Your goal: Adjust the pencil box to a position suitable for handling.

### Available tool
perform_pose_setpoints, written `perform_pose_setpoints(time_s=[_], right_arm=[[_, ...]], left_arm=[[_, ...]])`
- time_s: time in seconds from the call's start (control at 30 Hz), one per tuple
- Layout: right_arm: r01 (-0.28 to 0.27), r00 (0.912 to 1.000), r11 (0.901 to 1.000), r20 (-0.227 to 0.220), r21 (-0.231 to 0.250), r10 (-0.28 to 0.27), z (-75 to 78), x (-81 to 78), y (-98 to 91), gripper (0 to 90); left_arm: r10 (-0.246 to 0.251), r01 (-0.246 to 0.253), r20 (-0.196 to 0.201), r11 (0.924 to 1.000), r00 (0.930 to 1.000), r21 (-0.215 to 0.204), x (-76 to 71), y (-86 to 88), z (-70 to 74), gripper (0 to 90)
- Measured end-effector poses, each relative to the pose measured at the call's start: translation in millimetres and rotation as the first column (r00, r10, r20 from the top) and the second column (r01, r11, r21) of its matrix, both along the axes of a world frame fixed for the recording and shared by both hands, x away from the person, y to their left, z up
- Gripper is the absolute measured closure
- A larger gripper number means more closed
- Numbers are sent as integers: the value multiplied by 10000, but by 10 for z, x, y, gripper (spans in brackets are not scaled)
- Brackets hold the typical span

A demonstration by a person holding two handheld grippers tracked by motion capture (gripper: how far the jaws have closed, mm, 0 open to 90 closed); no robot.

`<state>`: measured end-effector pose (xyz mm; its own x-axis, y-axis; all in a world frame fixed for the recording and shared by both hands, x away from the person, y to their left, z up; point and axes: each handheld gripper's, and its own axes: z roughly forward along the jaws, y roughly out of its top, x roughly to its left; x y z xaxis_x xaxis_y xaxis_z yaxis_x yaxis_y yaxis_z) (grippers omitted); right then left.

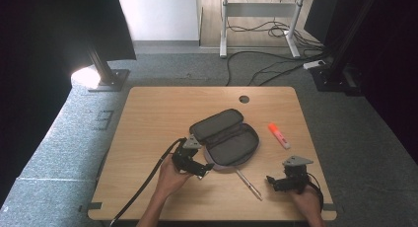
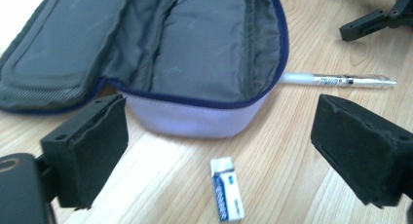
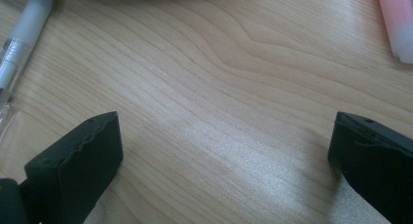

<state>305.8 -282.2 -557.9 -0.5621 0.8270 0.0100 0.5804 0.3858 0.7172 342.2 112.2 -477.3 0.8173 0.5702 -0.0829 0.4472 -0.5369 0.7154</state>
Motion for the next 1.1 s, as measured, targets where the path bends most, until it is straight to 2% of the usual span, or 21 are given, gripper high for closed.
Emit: perform_pose_setpoints(time_s=[0.23,0.37,0.57,0.73,0.87,1.1], right_arm=[[211,9998,9998,-6,3,-211,0,-17,10,0],[327,9995,9995,-9,11,-327,0,-29,14,0],[411,9992,9992,-6,6,-411,0,-53,9,0],[555,9985,9985,-11,7,-555,0,-95,-9,0],[582,9983,9983,-1,9,-582,-1,-112,-23,0],[536,9986,9986,-7,11,-536,-1,-108,-28,0]], left_arm=[[237,-236,-24,9994,9997,236,-46,195,-109,12],[374,-382,129,9971,9992,651,-79,269,-176,0],[538,-541,89,9979,9985,345,-119,407,-250,0],[739,-743,162,9969,9971,265,-157,517,-320,0],[941,-964,300,9918,9951,838,-182,593,-401,0],[1430,-1446,235,9847,9894,974,-203,793,-551,0]])
